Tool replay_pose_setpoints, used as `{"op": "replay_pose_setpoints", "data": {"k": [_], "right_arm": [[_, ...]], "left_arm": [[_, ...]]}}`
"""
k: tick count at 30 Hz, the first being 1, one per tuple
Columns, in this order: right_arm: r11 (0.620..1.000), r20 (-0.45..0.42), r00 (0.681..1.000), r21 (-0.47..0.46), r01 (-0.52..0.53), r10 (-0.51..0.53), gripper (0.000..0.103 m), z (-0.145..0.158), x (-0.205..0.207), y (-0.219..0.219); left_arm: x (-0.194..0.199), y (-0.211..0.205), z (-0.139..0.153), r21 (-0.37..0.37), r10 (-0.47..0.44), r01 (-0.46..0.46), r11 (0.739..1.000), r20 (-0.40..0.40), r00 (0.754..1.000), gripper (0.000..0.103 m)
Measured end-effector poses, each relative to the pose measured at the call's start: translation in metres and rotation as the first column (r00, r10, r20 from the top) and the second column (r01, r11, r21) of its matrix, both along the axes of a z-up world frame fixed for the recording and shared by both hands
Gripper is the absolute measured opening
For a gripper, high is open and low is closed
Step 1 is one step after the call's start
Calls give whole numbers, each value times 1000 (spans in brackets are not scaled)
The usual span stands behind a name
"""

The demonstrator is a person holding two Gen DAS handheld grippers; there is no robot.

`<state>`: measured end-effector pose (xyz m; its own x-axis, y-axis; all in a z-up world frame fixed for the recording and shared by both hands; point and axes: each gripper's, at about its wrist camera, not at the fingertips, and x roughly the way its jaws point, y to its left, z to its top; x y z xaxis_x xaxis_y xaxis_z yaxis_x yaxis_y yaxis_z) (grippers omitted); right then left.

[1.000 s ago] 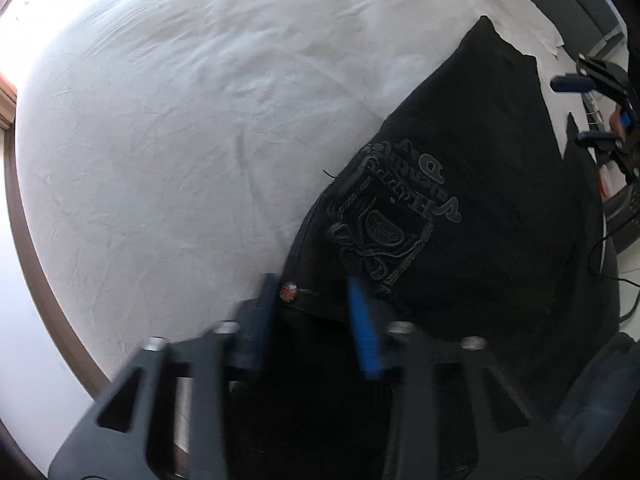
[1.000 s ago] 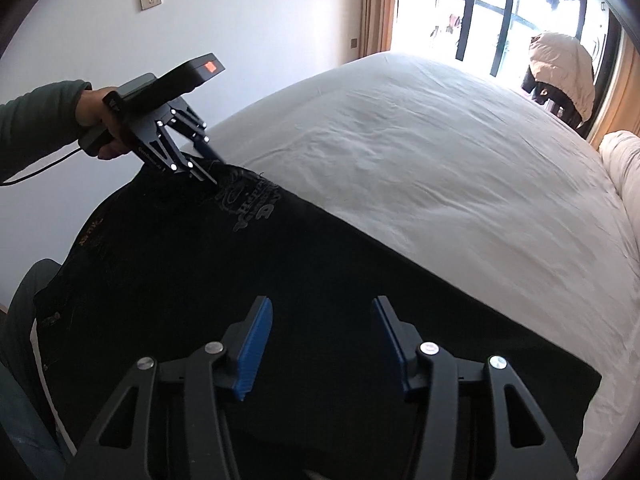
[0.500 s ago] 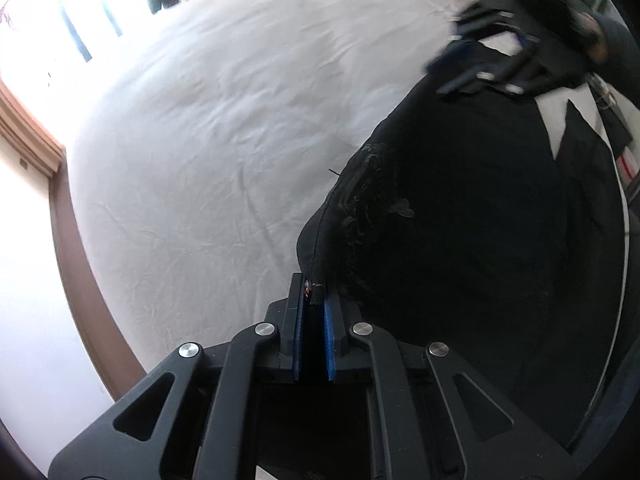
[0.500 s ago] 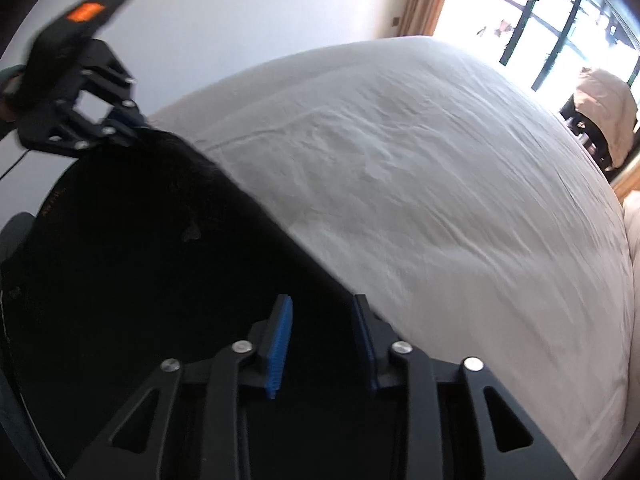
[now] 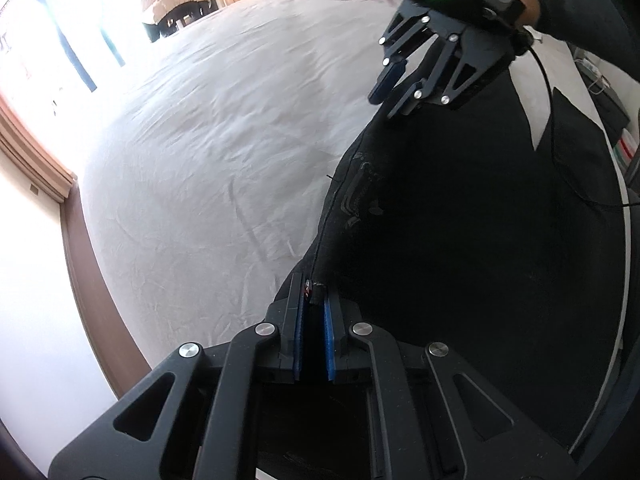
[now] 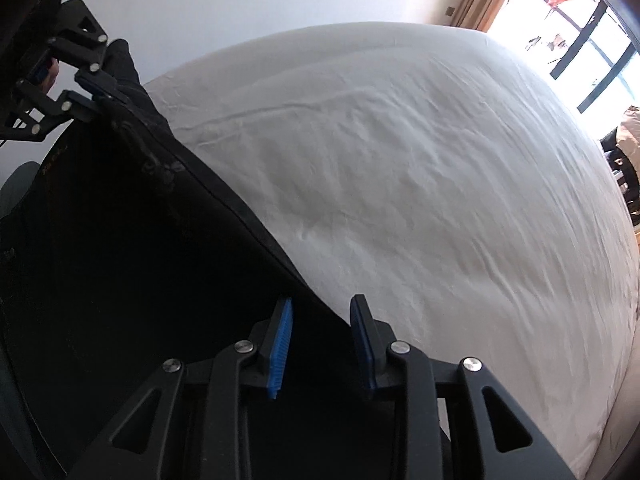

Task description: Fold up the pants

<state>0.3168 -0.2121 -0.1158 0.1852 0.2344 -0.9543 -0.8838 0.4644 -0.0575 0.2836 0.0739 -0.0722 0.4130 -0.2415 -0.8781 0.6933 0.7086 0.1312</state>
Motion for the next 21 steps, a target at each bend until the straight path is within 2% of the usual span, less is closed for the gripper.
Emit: {"op": "replay_pose_setpoints", "data": {"k": [7, 8, 10, 12, 21], "right_arm": [[999, -82, 996, -36, -34, 31, 32, -12, 7, 7], [998, -102, 994, -37, -41, 37, 31, -14, 8, 8], [998, -107, 993, -41, -56, 51, 18, -15, 6, 9], [997, -101, 993, -45, -64, 60, 11, -14, 2, 9], [1000, 20, 999, 11, -25, 24, 5, 15, -7, -3]], "left_arm": [[-11, -1, 5, 5, -14, 14, 1000, 25, 1000, 7], [-12, -1, 5, 5, -14, 14, 1000, 24, 1000, 7], [-13, 0, 3, 5, -12, 12, 1000, 17, 1000, 7], [-13, 1, 1, 6, -6, 6, 1000, 12, 1000, 7], [-6, 4, 0, -10, 33, -33, 999, 16, 999, 7]]}}
